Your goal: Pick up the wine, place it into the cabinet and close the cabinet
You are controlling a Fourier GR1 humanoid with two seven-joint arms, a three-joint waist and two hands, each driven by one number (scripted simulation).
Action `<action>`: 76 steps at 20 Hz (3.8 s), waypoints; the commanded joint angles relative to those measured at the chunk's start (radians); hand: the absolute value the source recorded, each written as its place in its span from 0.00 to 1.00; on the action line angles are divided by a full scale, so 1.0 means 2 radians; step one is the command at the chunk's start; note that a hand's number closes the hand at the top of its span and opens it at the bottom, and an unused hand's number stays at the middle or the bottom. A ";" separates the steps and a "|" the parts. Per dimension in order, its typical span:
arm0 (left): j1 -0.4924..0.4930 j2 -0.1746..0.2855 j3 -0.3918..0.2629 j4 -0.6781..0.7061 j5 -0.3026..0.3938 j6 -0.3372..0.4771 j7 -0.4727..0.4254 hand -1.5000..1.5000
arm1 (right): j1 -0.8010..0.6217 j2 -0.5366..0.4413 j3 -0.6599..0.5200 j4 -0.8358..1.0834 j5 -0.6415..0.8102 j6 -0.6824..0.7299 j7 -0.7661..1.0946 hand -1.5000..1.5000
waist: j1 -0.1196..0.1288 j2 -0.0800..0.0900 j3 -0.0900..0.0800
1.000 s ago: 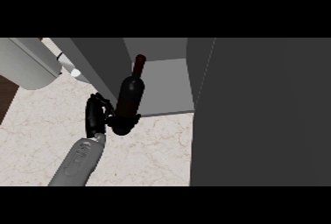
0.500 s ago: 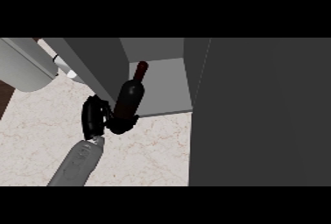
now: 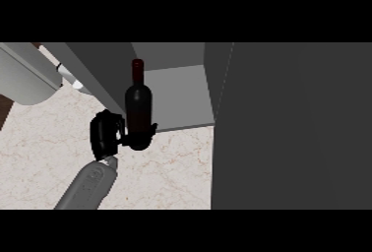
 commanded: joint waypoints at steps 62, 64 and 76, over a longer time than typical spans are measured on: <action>-0.087 -0.078 -0.064 -0.110 0.071 0.007 0.083 0.00 | 0.006 0.005 -0.003 -0.012 -0.013 0.005 0.007 0.00 | 0.023 0.003 -0.013; -0.091 -0.079 -0.071 -0.122 0.083 0.009 0.081 0.00 | 0.015 0.002 0.005 -0.030 -0.021 0.002 0.024 0.00 | 0.025 0.000 -0.013; -0.010 -0.079 -0.100 -0.219 0.201 -0.090 -0.031 0.00 | 0.039 0.003 0.004 -0.049 -0.004 -0.022 0.028 0.00 | 0.052 -0.003 -0.011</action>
